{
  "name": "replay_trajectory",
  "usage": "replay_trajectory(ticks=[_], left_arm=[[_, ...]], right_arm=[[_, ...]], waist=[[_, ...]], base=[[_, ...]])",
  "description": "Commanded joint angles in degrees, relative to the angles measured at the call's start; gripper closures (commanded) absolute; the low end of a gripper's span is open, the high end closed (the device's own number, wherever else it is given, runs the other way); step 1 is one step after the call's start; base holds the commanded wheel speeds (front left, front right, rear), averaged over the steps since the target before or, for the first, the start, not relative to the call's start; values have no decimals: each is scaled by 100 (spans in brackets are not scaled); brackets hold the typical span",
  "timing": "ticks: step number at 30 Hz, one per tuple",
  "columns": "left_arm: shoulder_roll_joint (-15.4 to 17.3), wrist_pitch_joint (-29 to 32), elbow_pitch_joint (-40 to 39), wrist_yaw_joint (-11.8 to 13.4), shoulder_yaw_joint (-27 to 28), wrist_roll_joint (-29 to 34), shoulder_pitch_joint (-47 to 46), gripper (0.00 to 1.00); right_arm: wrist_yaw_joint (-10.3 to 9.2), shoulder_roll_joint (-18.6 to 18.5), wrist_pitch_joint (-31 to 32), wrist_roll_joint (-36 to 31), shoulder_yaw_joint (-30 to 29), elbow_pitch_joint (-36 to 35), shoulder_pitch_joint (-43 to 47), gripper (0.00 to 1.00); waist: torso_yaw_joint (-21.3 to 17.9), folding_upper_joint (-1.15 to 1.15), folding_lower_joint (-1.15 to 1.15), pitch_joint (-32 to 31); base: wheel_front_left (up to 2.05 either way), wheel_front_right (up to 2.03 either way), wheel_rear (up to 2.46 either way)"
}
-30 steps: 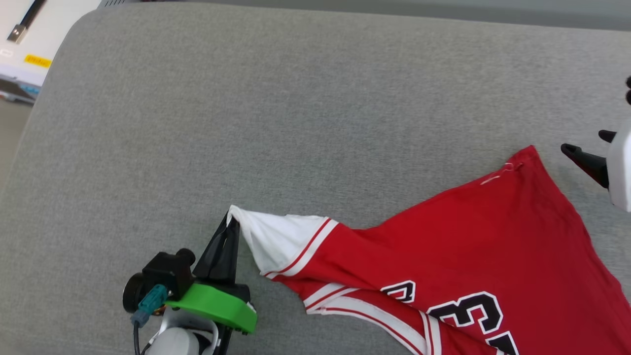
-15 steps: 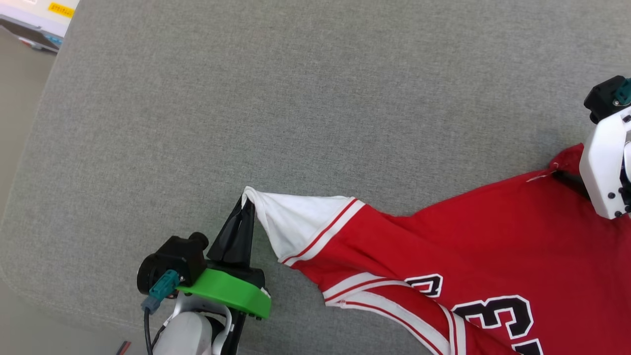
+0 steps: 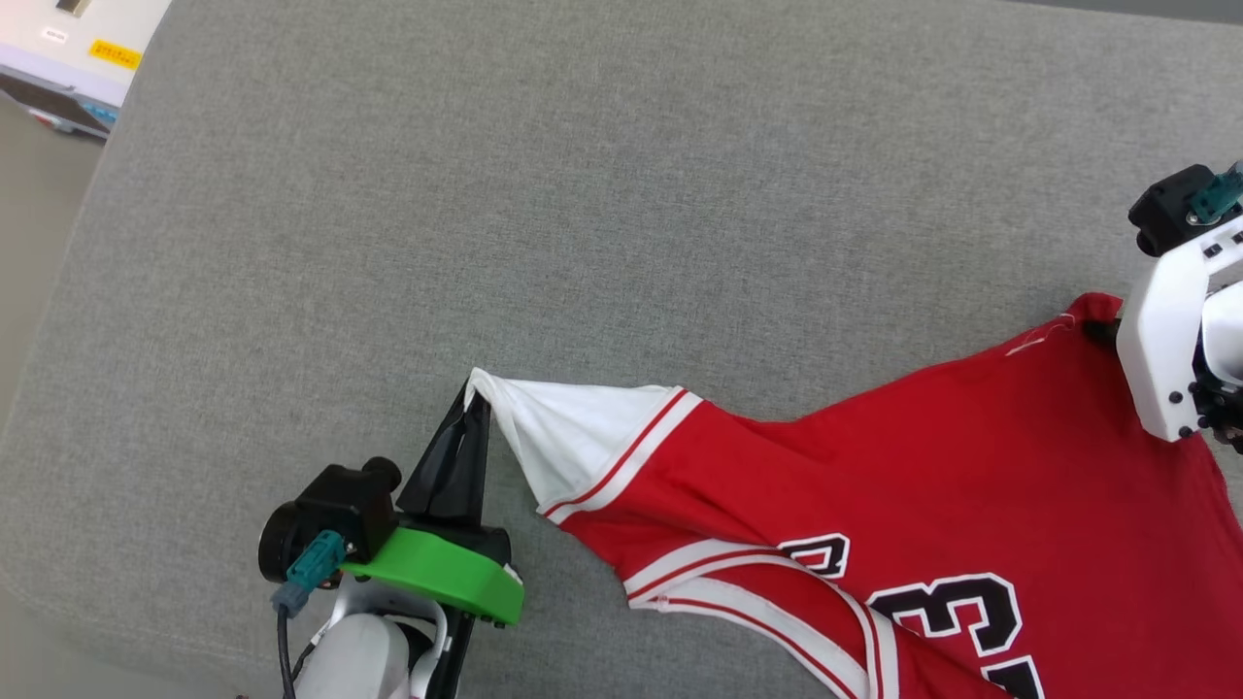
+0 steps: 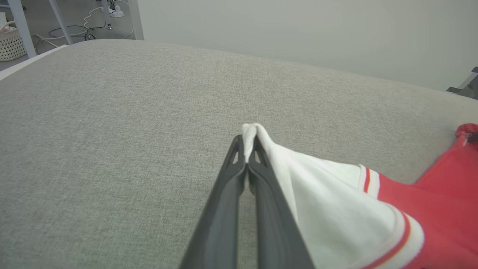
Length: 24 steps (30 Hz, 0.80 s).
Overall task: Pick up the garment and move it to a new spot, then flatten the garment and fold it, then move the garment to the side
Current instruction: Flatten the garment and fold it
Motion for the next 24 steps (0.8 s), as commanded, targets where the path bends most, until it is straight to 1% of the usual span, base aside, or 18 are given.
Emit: replay_trajectory(ticks=[1,7,12,17,24], left_arm=[[32,-33,-13,-30,37,78,-8,100],[186,-33,-142,-42,65,83,5,100],[365,-33,-335,-48,99,69,-231,100],[522,20,-572,-51,118,4,-802,100],[745,276,-894,-54,95,-50,-1834,100]], right_arm=[[-3,23,-153,80,9,1,6,100],[-3,-60,-881,185,-134,-238,38,100],[-3,-113,-1442,255,-408,-430,178,100],[-3,-94,-1816,254,-767,-642,237,100],[-3,44,-2094,116,-1332,-973,153,100]], waist=[[-141,0,0,-263],[-341,0,0,-742],[-507,0,0,-1056],[-648,0,0,-1200],[-821,0,0,-1195]], base=[[0,0,0],[0,0,0],[0,0,0],[0,0,0],[0,0,0]])
